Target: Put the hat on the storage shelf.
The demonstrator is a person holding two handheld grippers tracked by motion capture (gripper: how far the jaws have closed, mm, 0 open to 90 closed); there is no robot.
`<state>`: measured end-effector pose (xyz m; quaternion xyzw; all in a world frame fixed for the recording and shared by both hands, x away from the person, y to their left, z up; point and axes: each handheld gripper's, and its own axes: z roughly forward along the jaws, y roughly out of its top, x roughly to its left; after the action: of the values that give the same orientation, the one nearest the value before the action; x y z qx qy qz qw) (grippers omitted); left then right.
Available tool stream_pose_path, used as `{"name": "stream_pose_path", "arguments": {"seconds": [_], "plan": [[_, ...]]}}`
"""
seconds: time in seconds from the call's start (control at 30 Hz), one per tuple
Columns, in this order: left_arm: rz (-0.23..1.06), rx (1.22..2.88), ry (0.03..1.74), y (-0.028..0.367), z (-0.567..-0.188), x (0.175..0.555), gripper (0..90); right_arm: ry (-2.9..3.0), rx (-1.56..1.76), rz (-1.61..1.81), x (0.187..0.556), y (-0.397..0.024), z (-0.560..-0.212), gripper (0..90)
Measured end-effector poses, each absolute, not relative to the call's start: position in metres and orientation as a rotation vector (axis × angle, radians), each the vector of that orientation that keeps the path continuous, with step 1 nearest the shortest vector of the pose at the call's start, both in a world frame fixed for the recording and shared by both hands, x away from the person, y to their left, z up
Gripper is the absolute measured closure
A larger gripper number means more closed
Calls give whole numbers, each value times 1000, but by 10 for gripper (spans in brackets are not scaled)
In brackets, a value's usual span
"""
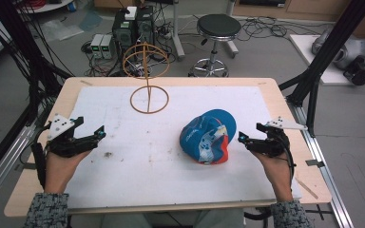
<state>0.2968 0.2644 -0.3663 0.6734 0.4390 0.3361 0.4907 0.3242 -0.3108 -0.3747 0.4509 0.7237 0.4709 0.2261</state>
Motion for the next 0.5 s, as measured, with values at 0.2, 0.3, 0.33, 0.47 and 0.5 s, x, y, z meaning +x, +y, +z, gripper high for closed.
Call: {"name": "stream_pose_path", "arguments": {"seconds": [0.2,0.3,0.33,0.47,0.5], "plan": [[824,1633,1062,263,-366,297,194,1988,1229,1335,323,-306,-374,152],[823,1634,1063,263,-366,296,194,1982,1222,1345,322,-303,-373,152],[823,1635,1062,263,-366,297,194,1970,1216,1351,322,-302,-373,152],[824,1629,1062,264,-366,296,194,1899,1216,1382,318,-292,-372,155],[824,1629,1062,264,-366,296,194,1880,1224,1391,316,-290,-372,157]]}}
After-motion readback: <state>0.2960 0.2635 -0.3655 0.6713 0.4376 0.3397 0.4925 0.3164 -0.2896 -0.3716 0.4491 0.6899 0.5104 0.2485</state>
